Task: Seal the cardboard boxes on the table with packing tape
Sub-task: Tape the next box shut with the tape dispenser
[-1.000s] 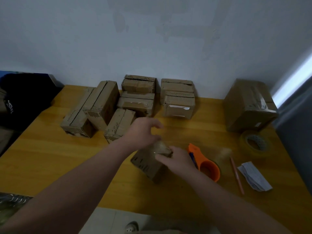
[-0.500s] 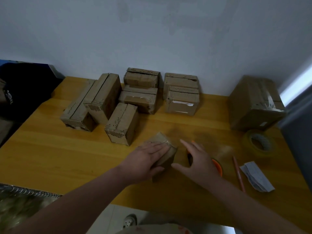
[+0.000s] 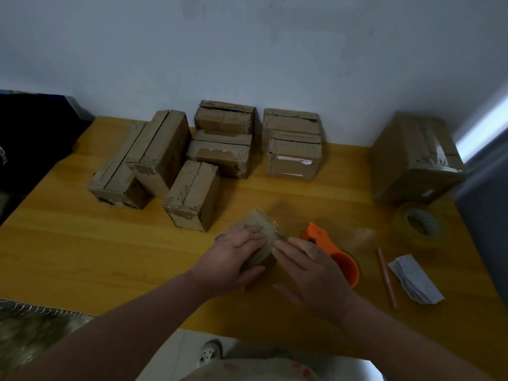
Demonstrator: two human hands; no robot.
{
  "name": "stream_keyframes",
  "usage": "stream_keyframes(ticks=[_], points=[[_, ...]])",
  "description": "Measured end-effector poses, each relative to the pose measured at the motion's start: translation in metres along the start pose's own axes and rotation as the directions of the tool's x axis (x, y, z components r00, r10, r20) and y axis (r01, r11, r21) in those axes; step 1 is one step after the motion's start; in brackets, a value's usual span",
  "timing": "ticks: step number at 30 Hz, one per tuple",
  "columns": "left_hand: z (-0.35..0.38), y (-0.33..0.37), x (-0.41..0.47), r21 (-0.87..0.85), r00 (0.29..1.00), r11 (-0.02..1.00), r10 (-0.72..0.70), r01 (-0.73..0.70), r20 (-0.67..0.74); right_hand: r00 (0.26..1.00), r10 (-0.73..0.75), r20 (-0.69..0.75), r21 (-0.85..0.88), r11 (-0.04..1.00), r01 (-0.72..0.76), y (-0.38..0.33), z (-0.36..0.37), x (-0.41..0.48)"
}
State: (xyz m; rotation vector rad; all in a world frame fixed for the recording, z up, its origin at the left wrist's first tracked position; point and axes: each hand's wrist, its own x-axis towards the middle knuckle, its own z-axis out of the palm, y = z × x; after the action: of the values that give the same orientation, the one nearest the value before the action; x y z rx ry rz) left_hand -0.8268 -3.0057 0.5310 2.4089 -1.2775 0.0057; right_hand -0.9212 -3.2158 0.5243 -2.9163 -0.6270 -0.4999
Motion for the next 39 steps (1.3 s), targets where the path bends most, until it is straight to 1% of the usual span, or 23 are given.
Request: stream_keyframes(ticks=[5, 7, 9, 10, 12, 13, 14, 15, 16, 17, 18, 20, 22, 25, 28, 29, 30, 32, 33, 34, 35, 37, 39], points=[[0.003, -0.002, -0.001, -0.016, 1.0, 1.0, 0.015, -0.015, -0.008, 0.995, 0.09, 0.045, 0.053, 0.994, -0.092, -0.005, 0.001, 0.014], [0.004, -0.003, -0.001, -0.001, 0.999, 1.0, 0.03, -0.03, -0.023, 0.994, 0.098, 0.044, 0.065, 0.993, -0.1, -0.004, 0.002, 0.016], [0.005, -0.003, -0.002, 0.01, 0.999, 0.999, 0.041, -0.04, -0.033, 0.994, 0.108, -0.003, 0.104, 0.989, -0.107, -0.003, -0.001, 0.014], [0.005, -0.002, -0.003, 0.008, 0.999, 0.999, 0.039, -0.039, -0.033, 0.99, 0.134, -0.049, 0.136, 0.983, -0.126, -0.002, -0.003, 0.014], [0.004, -0.001, -0.002, 0.0, 0.999, 1.0, 0.029, -0.029, -0.031, 0.958, 0.258, -0.129, 0.208, 0.951, -0.228, -0.001, -0.007, 0.02], [0.005, -0.001, -0.002, -0.003, 0.999, 1.0, 0.026, -0.027, -0.028, 0.922, 0.367, -0.12, 0.26, 0.908, -0.328, -0.001, -0.009, 0.026], [0.005, -0.001, -0.002, -0.002, 0.999, 1.0, 0.025, -0.025, -0.027, 0.87, 0.49, -0.058, 0.326, 0.833, -0.448, -0.002, -0.01, 0.032], [0.005, -0.001, -0.002, -0.002, 0.999, 1.0, 0.023, -0.023, -0.025, 0.805, 0.591, 0.051, 0.393, 0.729, -0.56, -0.003, -0.01, 0.039], [0.005, -0.001, -0.003, -0.005, 1.0, 1.0, 0.021, -0.021, -0.022, 0.74, 0.653, 0.164, 0.446, 0.62, -0.646, -0.003, -0.009, 0.045], [0.005, -0.001, -0.003, -0.012, 1.0, 1.0, 0.022, -0.022, -0.016, 0.691, 0.68, 0.244, 0.49, 0.529, -0.693, -0.002, -0.006, 0.05], [0.005, -0.001, -0.003, -0.016, 1.0, 1.0, 0.027, -0.027, -0.011, 0.667, 0.69, 0.281, 0.532, 0.466, -0.707, -0.002, -0.002, 0.054], [0.004, -0.001, -0.003, -0.001, 0.999, 0.999, 0.039, -0.039, -0.006, 0.65, 0.712, 0.266, 0.588, 0.415, -0.694, -0.001, 0.003, 0.06], [0.002, 0.0, -0.003, 0.017, 0.999, 0.999, 0.048, -0.048, -0.006, 0.634, 0.741, 0.221, 0.597, 0.411, -0.689, -0.002, 0.006, 0.061], [0.0, 0.0, -0.002, -0.001, 0.998, 0.999, 0.052, -0.052, -0.025, 0.636, 0.751, 0.176, 0.597, 0.433, -0.676, -0.002, 0.01, 0.061], [-0.005, 0.0, 0.004, -0.077, 0.991, 0.995, 0.058, -0.068, -0.124, 0.631, 0.76, 0.156, 0.618, 0.423, -0.662, -0.002, 0.01, 0.06], [-0.008, -0.002, 0.006, -0.069, 0.986, 0.996, 0.037, -0.049, -0.164, 0.625, 0.764, 0.159, 0.614, 0.419, -0.669, -0.002, 0.01, 0.061], [-0.01, -0.003, 0.008, -0.049, 0.979, 0.999, -0.008, -0.002, -0.205, 0.623, 0.763, 0.174, 0.608, 0.414, -0.677, -0.003, 0.009, 0.062], [-0.016, -0.008, 0.012, -0.046, 0.946, 0.983, -0.184, 0.179, -0.267, 0.612, 0.76, 0.218, 0.623, 0.374, -0.687, -0.006, 0.006, 0.065], [-0.018, -0.011, 0.013, -0.071, 0.92, 0.957, -0.291, 0.282, -0.262, 0.601, 0.761, 0.245, 0.635, 0.343, -0.693, -0.008, 0.006, 0.067], [-0.019, -0.014, 0.015, -0.113, 0.897, 0.925, -0.38, 0.363, -0.226, 0.592, 0.762, 0.263, 0.644, 0.318, -0.695, -0.009, 0.007, 0.068], [-0.019, -0.017, 0.016, -0.166, 0.886, 0.897, -0.435, 0.41, -0.162, 0.583, 0.769, 0.263, 0.64, 0.313, -0.702, -0.01, 0.007, 0.069], [-0.02, -0.022, 0.019, -0.246, 0.89, 0.862, -0.455, 0.444, 0.011, 0.552, 0.801, 0.234, 0.636, 0.303, -0.71, -0.012, 0.007, 0.073], [-0.02, -0.027, 0.021, -0.279, 0.899, 0.855, -0.411, 0.437, 0.15, 0.492, 0.836, 0.243, 0.663, 0.228, -0.713, -0.013, 0.008, 0.075]])
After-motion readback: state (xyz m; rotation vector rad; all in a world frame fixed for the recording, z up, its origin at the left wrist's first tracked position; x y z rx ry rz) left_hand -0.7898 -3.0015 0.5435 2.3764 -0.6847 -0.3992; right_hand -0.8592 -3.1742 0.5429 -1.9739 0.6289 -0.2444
